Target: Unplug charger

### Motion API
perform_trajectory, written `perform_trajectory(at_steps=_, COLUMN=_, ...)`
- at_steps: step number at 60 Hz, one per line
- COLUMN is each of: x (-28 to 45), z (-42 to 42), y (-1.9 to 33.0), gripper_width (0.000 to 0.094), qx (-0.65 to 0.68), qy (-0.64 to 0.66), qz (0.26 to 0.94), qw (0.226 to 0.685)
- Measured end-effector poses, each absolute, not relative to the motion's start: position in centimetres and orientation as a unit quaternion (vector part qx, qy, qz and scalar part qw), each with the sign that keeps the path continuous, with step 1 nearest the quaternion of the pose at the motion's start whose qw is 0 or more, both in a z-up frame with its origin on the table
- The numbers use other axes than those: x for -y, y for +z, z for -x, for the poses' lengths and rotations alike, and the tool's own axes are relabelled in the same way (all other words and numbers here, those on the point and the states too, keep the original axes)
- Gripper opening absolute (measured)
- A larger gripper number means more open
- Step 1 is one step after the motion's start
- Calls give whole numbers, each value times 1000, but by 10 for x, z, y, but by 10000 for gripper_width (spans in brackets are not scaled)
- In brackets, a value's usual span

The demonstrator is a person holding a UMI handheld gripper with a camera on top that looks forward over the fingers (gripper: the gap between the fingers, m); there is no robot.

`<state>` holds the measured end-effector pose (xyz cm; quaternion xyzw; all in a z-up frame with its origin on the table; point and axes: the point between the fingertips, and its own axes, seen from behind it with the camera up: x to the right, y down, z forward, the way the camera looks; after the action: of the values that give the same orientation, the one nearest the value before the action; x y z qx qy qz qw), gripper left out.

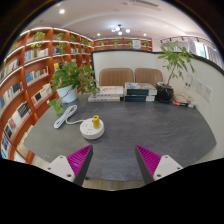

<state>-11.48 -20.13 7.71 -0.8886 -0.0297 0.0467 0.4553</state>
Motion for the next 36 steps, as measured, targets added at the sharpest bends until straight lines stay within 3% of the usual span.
perform_trajectory(at_steps=10, x=134, z=159, y=48, gripper_width=857, qx=25, qy=36, qz=890, qw=453)
perform_trajectory(at_steps=17, x=90, z=178, y=44, gripper_width=799, qx=25, qy=26, qz=884, qw=465)
perform_trajectory(at_steps=21, x=69, z=188, y=44, gripper_width=691, qx=26, qy=25, qz=878, qw=478)
perform_trajectory(at_steps=25, x=53, z=193, y=37, gripper_width=443, qx=29, qy=13, qz=875, qw=484)
perform_trajectory(at_steps=27, x=49, z=192, y=31, gripper_width=394, qx=34, qy=0, qz=876, qw=482)
perform_trajectory(at_steps=31, x=45, z=195, y=23, gripper_width=160, qx=46, qy=-9, qz=877, qw=479)
perform_trajectory(at_steps=36, x=44, z=196, y=23, gripper_width=105, qx=16, qy=6, qz=872, qw=490)
